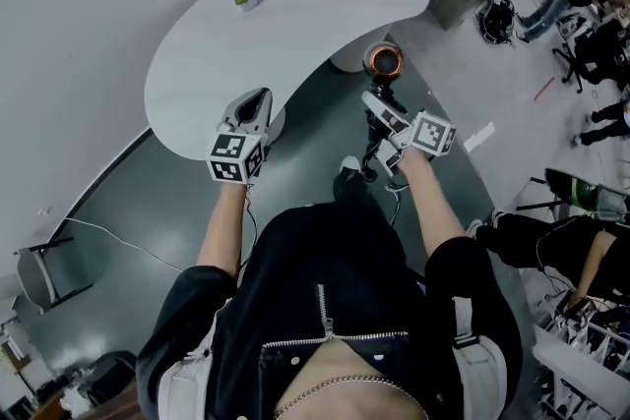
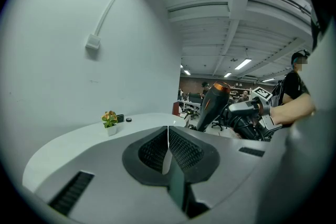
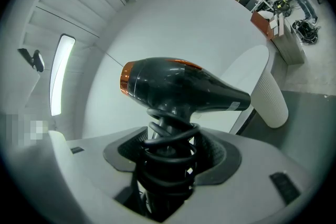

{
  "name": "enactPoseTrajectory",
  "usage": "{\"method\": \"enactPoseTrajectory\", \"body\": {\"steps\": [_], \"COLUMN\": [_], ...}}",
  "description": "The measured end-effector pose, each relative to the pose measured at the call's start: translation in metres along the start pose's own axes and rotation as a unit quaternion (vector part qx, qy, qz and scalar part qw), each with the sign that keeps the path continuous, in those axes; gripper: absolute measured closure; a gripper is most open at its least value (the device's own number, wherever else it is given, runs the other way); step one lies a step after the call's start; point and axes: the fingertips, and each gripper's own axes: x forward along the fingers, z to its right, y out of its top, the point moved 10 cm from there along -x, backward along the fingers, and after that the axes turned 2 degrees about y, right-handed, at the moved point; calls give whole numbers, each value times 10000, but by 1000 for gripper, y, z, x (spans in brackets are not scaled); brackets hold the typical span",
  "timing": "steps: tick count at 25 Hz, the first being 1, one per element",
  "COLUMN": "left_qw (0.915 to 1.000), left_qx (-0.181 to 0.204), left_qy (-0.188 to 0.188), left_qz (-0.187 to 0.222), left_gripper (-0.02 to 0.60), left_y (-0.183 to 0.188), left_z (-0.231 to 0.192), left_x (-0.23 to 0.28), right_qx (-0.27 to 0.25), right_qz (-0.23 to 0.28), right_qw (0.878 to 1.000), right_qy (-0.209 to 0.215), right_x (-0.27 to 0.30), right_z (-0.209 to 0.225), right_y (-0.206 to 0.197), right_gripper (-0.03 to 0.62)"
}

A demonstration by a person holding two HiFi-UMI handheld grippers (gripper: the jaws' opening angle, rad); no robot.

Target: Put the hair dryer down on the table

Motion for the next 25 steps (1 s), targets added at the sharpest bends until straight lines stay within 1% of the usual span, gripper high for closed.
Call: {"method": "enactPoseTrajectory", "body": {"steps": [4,8,10,13,17,22,25], "left_qw": [9999,9997,9996,9993,9989,9988,9986], "left_qx": [-44,-53,-79,-109,-197,-229,-221], "left_qy": [95,225,280,351,426,438,478], "left_qz": [-23,-1,-8,7,50,74,72], "left_gripper": [558,558,558,558,558,558,559], "left_y": [2,14,19,31,47,65,79], "left_z": [-7,-16,-18,-23,-32,-26,-22], "left_x": [21,56,77,113,172,235,272], "right_qx": [36,-30,-30,5,-272,-535,-601], "right_qz": [-53,-126,-188,-340,-556,-865,-1046], "right_qw": [10000,9996,9995,9991,9976,9941,9919], "right_qy": [62,239,264,241,311,365,408], "right_x": [14,38,49,67,94,110,118], "right_z": [17,39,53,73,99,130,152], "right_y": [18,52,71,103,153,202,231], "right_gripper": [319,319,319,319,319,319,319]}}
